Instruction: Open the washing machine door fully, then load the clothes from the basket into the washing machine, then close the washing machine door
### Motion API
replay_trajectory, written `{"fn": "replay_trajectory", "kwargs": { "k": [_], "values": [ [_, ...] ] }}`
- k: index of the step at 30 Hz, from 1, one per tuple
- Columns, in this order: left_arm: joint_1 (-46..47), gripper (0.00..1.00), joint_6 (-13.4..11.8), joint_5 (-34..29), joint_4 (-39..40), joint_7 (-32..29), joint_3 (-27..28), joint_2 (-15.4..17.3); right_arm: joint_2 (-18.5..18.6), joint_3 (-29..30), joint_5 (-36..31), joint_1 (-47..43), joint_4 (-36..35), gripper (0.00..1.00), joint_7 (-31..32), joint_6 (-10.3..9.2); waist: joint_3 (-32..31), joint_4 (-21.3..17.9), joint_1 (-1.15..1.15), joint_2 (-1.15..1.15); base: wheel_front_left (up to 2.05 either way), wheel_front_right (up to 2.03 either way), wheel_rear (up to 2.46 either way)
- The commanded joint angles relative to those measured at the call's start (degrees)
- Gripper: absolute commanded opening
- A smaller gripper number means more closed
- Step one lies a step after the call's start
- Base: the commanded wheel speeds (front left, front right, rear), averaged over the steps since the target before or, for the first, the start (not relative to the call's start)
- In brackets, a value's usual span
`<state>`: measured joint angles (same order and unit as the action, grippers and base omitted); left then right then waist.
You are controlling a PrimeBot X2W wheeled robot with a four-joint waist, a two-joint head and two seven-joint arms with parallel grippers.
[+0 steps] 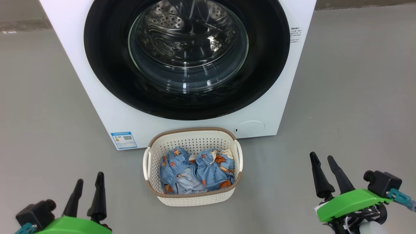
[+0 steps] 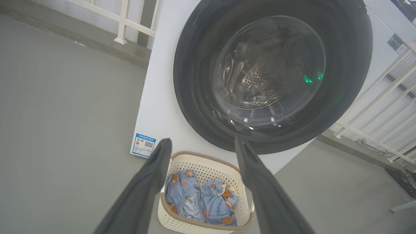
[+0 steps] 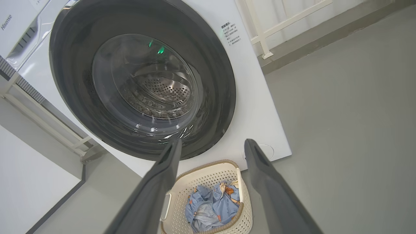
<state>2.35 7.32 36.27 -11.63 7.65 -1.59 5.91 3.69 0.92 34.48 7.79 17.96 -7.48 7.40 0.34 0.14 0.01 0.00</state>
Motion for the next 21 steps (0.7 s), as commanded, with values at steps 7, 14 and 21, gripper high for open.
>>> {"fn": "replay_trajectory", "kwargs": {
  "k": [7,14,21],
  "values": [
    [2.15,1.00,0.12,-6.14,2.49,1.78,1.44,1.68,0.60,-1.49,-6.64,3.67,-0.97,1.00,-2.00,0.07,0.27,0.09,-0.01,0.00,0.00,0.00,0.00],
    [2.11,1.00,0.13,-11.54,2.72,2.96,2.06,1.80,0.53,-1.78,-11.62,4.19,-0.16,1.00,-3.17,0.07,0.51,0.28,-0.01,0.00,0.00,0.00,0.00],
    [2.20,1.00,0.14,-16.38,2.92,4.14,2.28,1.96,0.40,-2.13,-17.17,5.01,0.97,1.00,-4.34,0.08,0.71,0.28,-0.01,0.00,0.00,0.00,0.00]
  ]
}}
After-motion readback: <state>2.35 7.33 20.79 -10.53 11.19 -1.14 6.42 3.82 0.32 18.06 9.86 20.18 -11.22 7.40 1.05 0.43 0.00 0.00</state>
